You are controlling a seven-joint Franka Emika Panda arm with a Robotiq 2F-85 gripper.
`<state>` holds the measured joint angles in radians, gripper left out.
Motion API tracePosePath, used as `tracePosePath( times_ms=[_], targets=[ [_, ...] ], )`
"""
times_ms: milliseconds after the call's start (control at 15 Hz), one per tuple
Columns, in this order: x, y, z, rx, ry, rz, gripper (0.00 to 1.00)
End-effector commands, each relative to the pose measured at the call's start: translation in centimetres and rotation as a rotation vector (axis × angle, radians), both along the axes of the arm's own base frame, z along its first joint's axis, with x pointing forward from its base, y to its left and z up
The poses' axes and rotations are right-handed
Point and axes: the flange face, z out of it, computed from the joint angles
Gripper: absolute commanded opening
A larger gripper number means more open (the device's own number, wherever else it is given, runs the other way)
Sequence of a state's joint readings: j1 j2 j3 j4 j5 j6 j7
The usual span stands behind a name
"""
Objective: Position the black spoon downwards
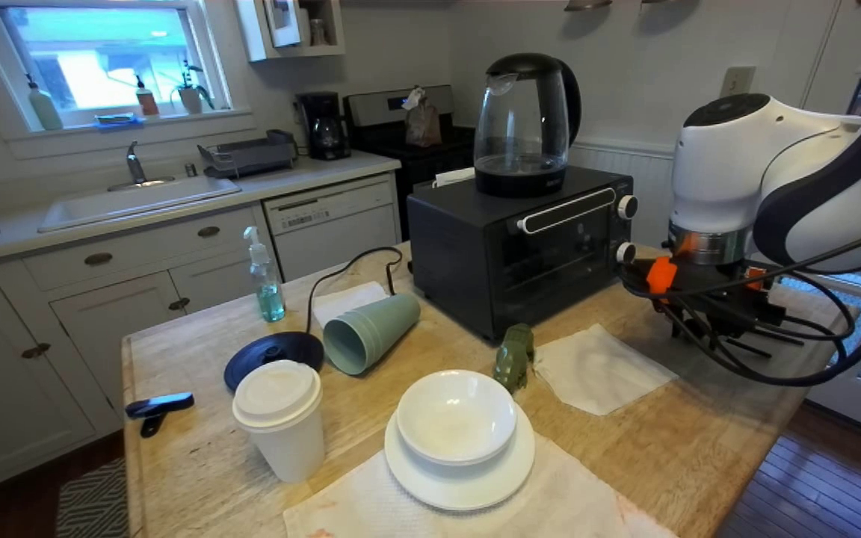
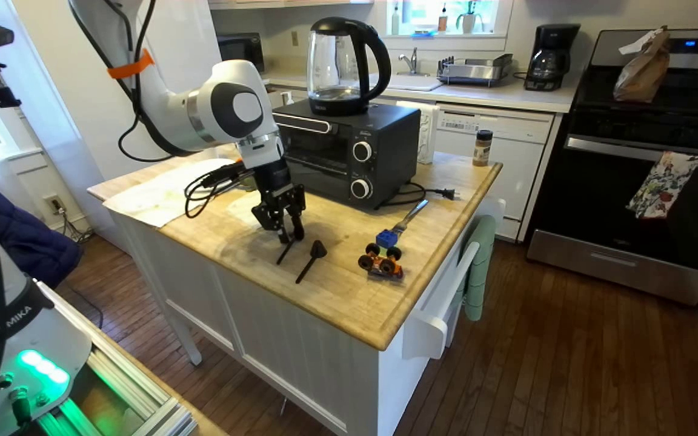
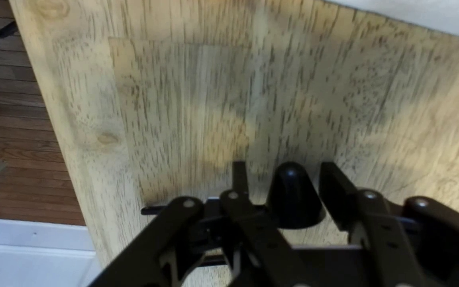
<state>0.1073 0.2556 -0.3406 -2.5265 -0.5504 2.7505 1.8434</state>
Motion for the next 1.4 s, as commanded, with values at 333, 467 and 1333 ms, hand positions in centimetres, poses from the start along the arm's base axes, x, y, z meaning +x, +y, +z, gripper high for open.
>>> tracePosePath(
  times_ms=[333,467,1333],
  targets=[
    [0.1,-0.3,0.0,-0.033,0.004,0.065,0.27],
    [0.1,-0.3,0.0,-0.035,0.005,0.071,0.22],
    [0.3,-1.5,1.1,-0.120,0.031,0.142,0.90]
  ],
)
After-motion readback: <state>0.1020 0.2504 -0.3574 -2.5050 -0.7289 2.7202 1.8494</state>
